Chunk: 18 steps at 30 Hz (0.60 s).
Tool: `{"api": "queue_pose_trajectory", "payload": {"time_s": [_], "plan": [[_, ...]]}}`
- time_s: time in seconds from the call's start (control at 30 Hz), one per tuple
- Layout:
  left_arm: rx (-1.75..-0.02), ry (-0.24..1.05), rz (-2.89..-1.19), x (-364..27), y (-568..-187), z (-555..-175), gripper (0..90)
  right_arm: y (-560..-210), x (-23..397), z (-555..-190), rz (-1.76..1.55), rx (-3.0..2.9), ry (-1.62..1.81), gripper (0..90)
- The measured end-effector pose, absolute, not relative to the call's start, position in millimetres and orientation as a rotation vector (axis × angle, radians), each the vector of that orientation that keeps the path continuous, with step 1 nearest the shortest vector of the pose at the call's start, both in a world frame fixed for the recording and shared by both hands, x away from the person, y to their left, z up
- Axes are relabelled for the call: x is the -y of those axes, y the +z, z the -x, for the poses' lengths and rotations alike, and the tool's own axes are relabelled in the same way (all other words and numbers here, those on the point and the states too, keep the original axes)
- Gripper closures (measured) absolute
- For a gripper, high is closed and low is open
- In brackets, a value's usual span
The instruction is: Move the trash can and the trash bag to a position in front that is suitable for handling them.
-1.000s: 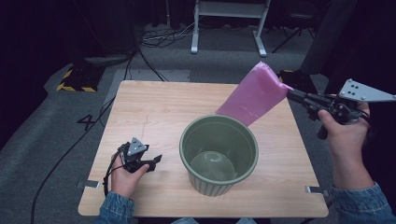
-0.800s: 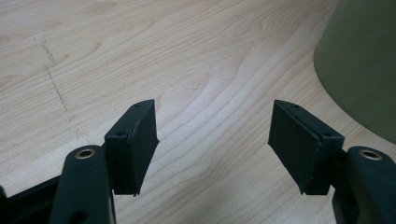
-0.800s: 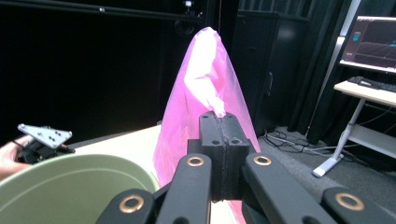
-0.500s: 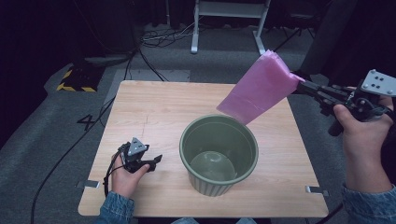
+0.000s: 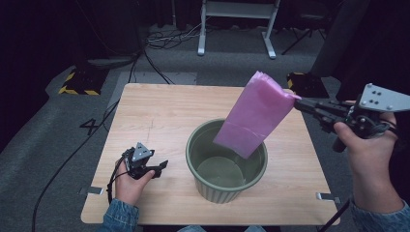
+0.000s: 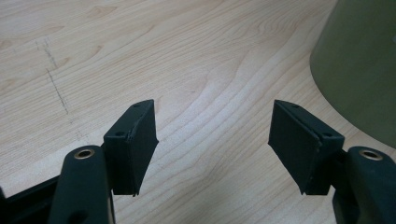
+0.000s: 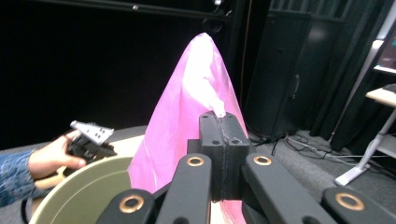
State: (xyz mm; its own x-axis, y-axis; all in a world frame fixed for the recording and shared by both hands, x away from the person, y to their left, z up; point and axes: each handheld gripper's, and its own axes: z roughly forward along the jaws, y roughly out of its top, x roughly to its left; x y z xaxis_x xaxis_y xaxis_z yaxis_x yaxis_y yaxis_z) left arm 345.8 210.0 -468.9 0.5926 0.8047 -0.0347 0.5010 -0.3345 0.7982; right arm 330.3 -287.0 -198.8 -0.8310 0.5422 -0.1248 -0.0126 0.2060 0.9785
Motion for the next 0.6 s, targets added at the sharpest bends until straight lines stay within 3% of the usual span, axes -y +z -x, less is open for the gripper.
{"api": "queue_pose_trajectory", "payload": {"time_s": [0.6], "plan": [[-1.047, 0.473, -1.992, -213, -467, -345, 32.2, -272, 247, -324, -0.478, -2.235, 1.630, 90.0]]}}
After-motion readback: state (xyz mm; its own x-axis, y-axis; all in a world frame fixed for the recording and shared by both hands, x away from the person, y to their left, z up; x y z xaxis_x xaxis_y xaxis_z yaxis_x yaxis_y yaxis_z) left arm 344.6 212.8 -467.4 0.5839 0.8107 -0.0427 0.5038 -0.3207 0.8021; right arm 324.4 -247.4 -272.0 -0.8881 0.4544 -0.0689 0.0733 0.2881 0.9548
